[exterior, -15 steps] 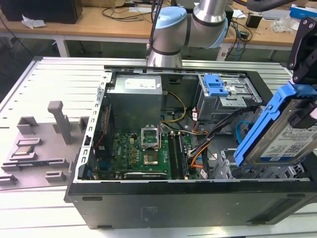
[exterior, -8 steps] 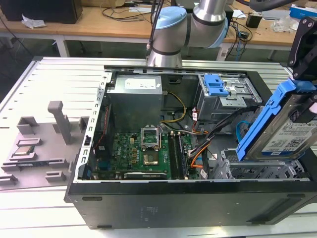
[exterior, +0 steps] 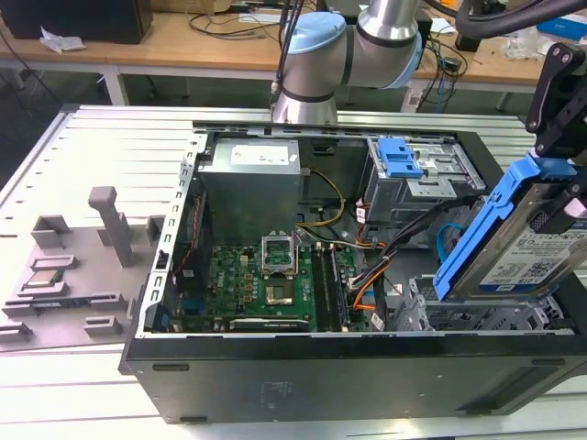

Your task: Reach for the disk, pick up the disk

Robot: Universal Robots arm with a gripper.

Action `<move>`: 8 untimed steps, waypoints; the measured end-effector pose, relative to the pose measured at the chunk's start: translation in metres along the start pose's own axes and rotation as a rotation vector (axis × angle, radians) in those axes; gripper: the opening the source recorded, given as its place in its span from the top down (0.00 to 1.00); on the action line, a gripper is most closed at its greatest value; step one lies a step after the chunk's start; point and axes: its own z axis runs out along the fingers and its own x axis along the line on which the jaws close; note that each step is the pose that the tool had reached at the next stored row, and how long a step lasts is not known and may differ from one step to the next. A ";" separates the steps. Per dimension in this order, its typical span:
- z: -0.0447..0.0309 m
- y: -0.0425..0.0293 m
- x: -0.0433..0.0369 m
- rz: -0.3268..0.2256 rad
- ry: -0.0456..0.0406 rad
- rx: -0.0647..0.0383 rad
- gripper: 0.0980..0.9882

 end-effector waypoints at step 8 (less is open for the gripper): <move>0.0078 -0.0005 0.0002 0.000 -0.0001 -0.001 0.70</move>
